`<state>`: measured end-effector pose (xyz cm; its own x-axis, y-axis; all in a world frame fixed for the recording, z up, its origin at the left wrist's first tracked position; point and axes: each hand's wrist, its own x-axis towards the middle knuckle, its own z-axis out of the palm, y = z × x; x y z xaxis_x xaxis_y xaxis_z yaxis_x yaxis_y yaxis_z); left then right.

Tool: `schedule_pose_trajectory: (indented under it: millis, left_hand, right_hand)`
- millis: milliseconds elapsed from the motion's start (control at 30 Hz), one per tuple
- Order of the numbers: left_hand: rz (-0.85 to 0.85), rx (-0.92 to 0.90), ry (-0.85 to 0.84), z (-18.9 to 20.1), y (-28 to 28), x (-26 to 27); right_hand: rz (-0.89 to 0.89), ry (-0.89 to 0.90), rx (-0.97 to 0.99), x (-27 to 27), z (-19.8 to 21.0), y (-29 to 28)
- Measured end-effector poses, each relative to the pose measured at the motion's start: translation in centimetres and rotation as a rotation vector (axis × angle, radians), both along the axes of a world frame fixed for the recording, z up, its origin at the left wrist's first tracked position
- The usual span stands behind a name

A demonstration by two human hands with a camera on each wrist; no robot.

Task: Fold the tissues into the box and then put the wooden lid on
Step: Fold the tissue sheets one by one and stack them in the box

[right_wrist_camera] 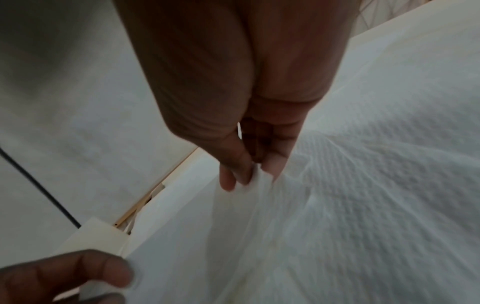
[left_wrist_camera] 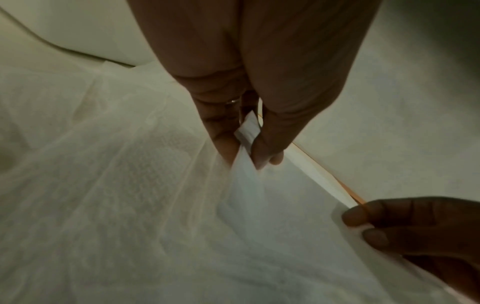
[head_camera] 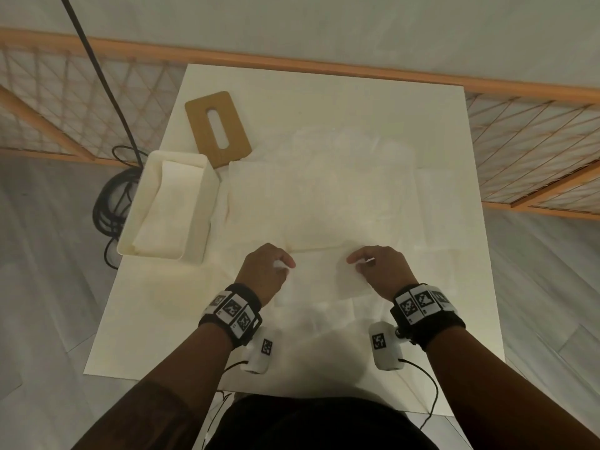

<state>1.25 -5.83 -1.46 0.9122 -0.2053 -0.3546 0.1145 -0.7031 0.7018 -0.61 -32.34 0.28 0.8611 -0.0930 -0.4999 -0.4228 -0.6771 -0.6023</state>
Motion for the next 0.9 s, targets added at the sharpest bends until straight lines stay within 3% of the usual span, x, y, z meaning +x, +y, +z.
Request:
schedule_pose_trajectory:
  millis: [133, 267, 333, 433, 600, 767, 900]
  left_hand:
    - [-0.122, 0.176, -0.073, -0.5, -0.5, 0.4]
    - [-0.277, 0.288, -0.173, 0.2, -1.7, 0.3]
    - [-0.327, 0.361, -0.175, 0.5, -2.5, 0.4]
    - [-0.400, 0.507, -0.149, 0.5, -3.6, 0.9]
    - [-0.441, 0.519, -0.103, 0.6, -4.7, 1.7]
    - [-0.479, 0.558, -0.075, 1.0, -5.0, 2.1]
    - [-0.480, 0.519, -0.036, 1.1, -5.2, 2.2]
  right_hand:
    - [0.048, -0.038, -0.164, 0.4, -0.4, 0.3]
    - [0.083, -0.241, -0.201, 3.2, 0.1, 2.2]
    - [0.171, -0.287, -0.133, 5.6, 0.2, 3.7]
    - [0.370, -0.198, -0.131, 8.6, -0.1, 6.0]
    - [0.660, -0.179, -0.396, 10.7, -0.8, 8.4]
    - [0.591, -0.273, -0.417, 11.9, -0.4, 8.6]
    - [0.542, -0.210, -0.290, 12.2, 0.6, 7.6]
